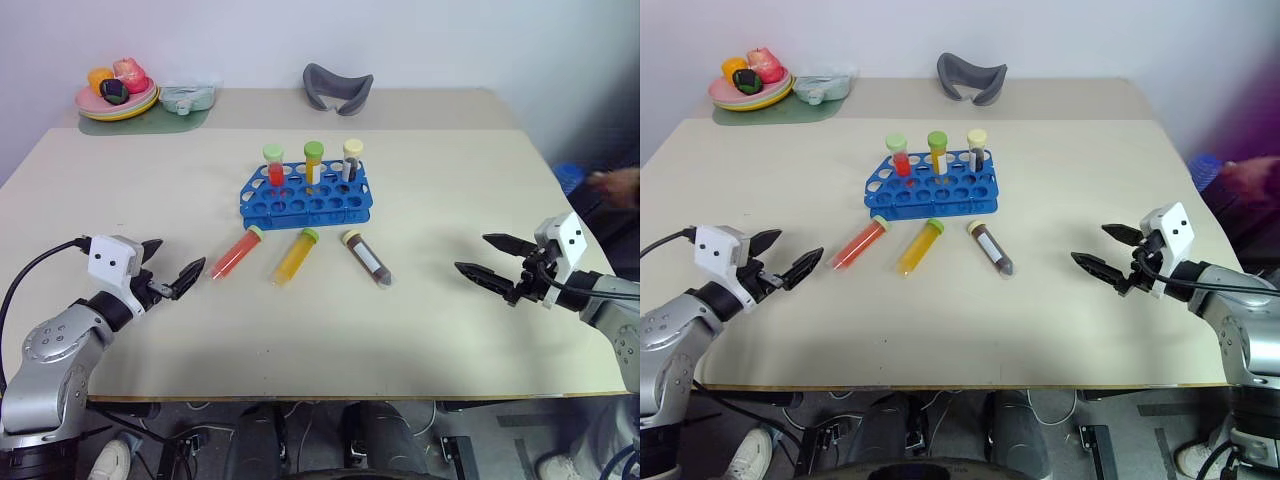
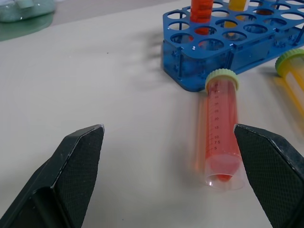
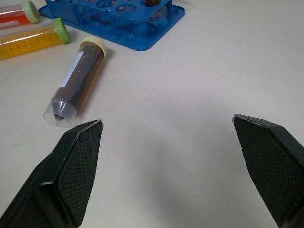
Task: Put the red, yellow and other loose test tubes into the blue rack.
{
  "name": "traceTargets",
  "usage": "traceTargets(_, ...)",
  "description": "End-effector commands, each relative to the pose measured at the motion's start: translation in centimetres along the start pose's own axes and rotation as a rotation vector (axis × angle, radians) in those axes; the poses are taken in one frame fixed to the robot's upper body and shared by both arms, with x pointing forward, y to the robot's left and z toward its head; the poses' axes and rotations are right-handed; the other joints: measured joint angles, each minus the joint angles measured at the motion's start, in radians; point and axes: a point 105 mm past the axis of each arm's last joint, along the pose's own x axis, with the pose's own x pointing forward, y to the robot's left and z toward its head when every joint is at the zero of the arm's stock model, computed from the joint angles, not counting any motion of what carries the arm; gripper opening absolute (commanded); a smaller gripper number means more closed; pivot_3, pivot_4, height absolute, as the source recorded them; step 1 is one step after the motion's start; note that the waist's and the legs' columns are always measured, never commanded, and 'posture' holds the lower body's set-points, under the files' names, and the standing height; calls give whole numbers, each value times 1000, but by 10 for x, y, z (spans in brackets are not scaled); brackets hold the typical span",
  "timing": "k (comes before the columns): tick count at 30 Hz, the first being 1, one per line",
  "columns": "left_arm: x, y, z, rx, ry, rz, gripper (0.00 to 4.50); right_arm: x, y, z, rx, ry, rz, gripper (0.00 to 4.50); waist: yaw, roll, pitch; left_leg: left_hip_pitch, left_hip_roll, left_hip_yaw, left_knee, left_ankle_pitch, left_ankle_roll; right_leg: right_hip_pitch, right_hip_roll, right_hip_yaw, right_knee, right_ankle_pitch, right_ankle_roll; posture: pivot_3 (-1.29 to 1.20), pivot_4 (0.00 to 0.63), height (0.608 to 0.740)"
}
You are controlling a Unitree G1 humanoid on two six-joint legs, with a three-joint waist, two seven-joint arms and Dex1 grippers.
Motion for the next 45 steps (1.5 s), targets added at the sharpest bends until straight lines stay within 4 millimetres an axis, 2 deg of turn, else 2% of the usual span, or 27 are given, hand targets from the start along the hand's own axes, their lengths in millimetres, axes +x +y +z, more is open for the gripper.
traceTargets(1,-1,1,11,31,-41,4,4459,0,0,7,-32,-25,3,4500,0,0,0,0,0,0,0,0,0,0,0,0,0,0,0,0,150,680)
traceTargets(14,2,-1,12,25,-44,-4,4459,0,2,3,-19,-8,-7,4500,0,0,0,0,-1,-1,0,0,0,1,-1,-1,0,0,0,0,150,680)
traceTargets(19,3,-3,8,14,-46,-16,4459,1,3,7,-21,4,-24,4500,0,0,0,0,-1,-1,0,0,0,1,-2,-2,0,0,0,0,150,680)
traceTargets(25,14,-9,11,6,-64,-61,4459,-6,6,10,-33,45,-54,4500,4,0,0,0,-2,-2,0,-1,2,1,-3,-3,0,0,1,0,150,680)
traceTargets(30,22,-20,18,2,-85,-144,4459,1,17,37,-13,-14,-39,4500,-2,0,0,0,-2,-3,0,-3,5,1,-4,-4,0,-1,1,0,150,680)
traceTargets(33,20,-35,19,19,-75,-248,4459,12,30,52,-33,-14,-24,4500,-4,0,0,0,-2,-3,0,-2,5,1,-3,-4,0,-1,1,0,150,680)
traceTargets(35,16,-48,17,44,-59,-335,4459,25,46,61,-99,50,-12,4500,-7,0,0,0,-2,-3,-1,-2,3,1,-3,-4,0,-1,0,0,150,680)
traceTargets(39,8,-62,14,97,-38,-434,4459,56,72,64,-98,236,-4,4500,-7,0,0,-1,-2,-3,-1,-3,5,0,-5,-4,0,-1,-1,0,150,680)
traceTargets(41,6,-67,13,115,-24,-465,4459,74,79,69,-35,319,-25,4500,-7,0,0,-1,-1,-3,-1,-3,5,-1,-6,-4,0,-1,-1,0,150,680)
traceTargets(45,4,-76,12,119,-22,-514,4459,101,77,77,13,418,-47,4500,0,1,0,-6,-1,-4,0,-2,4,-4,-6,-6,1,-2,-2,0,150,680)
